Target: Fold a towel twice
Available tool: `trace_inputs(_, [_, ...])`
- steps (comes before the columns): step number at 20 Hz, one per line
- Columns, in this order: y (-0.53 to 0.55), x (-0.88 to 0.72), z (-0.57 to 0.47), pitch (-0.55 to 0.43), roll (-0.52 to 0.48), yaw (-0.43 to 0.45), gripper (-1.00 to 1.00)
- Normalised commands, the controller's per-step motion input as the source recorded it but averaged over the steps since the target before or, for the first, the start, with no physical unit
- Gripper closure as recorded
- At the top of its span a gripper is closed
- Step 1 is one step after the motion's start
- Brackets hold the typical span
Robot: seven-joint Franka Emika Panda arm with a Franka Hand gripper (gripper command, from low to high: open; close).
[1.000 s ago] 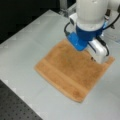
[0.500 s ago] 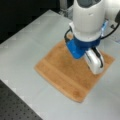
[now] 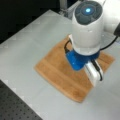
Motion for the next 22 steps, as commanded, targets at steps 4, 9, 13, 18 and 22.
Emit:
trace_inputs(4, [0.11, 0.49, -0.12, 0.190, -0.237, -0.013, -1.00])
trace_inputs(9, [0.12, 0.44, -0.08, 0.147, -0.264, -0.044, -1.00])
trace_inputs(13, [0.17, 0.42, -0.17, 0.072, -0.260, -0.082, -1.00])
trace_inputs(18, [0.19, 0.38, -0.14, 0.057, -0.260, -0.071, -1.00])
trace_inputs(22, [0.19, 0.39, -0.17, 0.010, -0.278, -0.069, -1.00])
